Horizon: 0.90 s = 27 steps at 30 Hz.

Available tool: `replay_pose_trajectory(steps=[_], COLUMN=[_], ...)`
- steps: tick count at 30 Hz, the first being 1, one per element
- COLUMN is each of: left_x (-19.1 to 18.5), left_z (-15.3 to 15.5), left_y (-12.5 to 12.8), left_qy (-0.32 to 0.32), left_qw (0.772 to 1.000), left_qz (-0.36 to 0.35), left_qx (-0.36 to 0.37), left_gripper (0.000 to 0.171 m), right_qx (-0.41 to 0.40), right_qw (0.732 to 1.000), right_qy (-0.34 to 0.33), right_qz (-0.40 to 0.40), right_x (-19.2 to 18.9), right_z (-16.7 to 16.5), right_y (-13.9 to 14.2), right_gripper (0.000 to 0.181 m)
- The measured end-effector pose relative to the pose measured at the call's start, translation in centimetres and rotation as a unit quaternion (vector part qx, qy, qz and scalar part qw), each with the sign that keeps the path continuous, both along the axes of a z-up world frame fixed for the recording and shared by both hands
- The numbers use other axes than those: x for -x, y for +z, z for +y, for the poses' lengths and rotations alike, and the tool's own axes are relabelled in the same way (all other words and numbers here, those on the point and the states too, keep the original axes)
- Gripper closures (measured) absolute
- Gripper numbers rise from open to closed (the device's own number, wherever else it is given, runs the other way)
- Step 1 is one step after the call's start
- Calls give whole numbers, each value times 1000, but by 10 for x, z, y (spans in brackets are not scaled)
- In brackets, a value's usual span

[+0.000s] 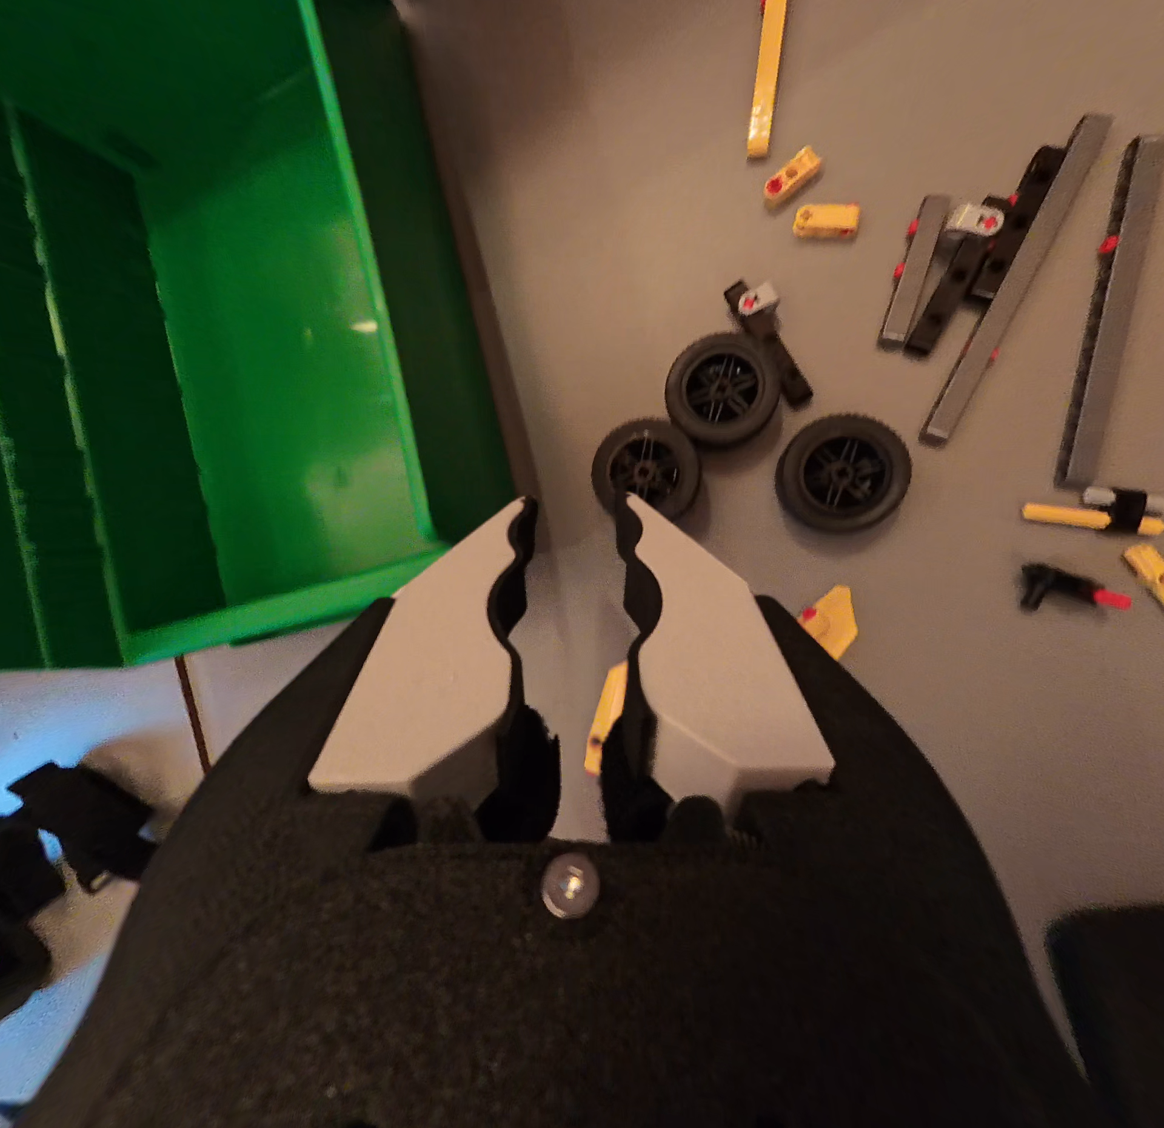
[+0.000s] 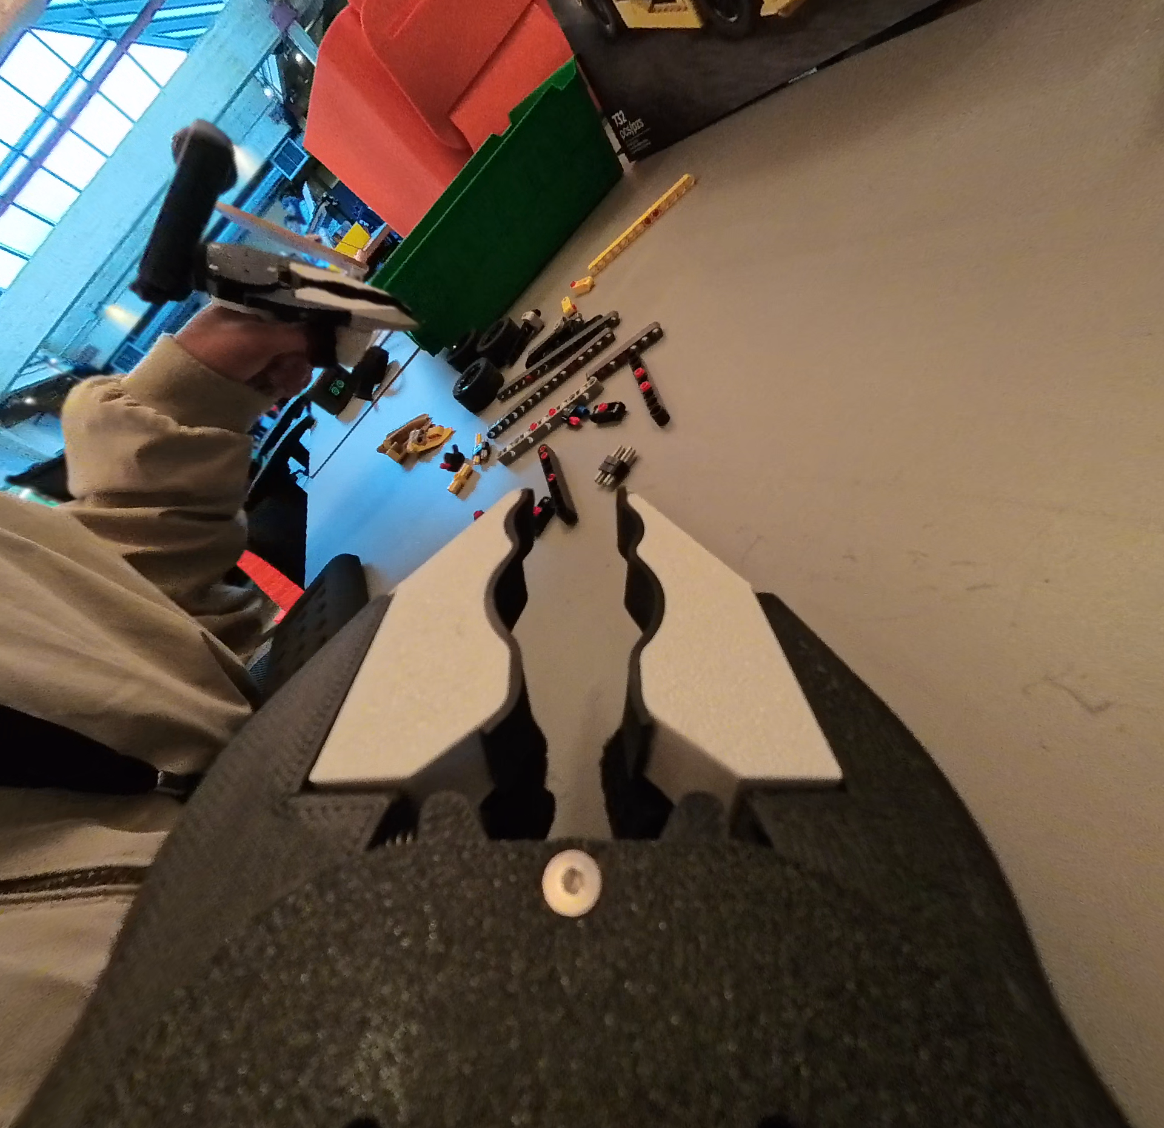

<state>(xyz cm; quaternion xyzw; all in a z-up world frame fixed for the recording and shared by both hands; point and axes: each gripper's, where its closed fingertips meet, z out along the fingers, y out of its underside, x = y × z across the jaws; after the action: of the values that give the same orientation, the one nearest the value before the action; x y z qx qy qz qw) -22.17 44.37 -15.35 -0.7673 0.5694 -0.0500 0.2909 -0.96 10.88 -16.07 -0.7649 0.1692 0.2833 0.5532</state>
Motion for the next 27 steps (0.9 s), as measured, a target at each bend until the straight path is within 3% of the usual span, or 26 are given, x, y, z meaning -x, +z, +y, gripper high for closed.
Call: replay_pose_trajectory(steps=[5,9,13,15,19,27], left_x=[42,54,26,18,-1,-23], left_z=[-18,-46,-115,-140,-164,-172], left_y=[-8,-15,-12,-18,-28,-44], left_qy=[2,-30,-168,-217,-251,-253], left_qw=[999,996,966,957,949,946], left_qz=[9,-11,-106,-106,-123,-139], left_qx=[40,85,163,161,145,144], left_gripper=[146,146,146,146,146,146], right_qx=[2,7,8,8,4,1], right_qw=[1000,1000,1000,1000,1000,1000], right_qy=[-1,4,3,-1,-8,-15], right_qz=[-1,-3,1,4,7,20], right_x=[-1,2,3,1,-3,-5], right_z=[1,2,1,0,-1,-5], right_y=[-1,-3,-4,-3,-2,0], right_gripper=[156,157,158,159,160,161])
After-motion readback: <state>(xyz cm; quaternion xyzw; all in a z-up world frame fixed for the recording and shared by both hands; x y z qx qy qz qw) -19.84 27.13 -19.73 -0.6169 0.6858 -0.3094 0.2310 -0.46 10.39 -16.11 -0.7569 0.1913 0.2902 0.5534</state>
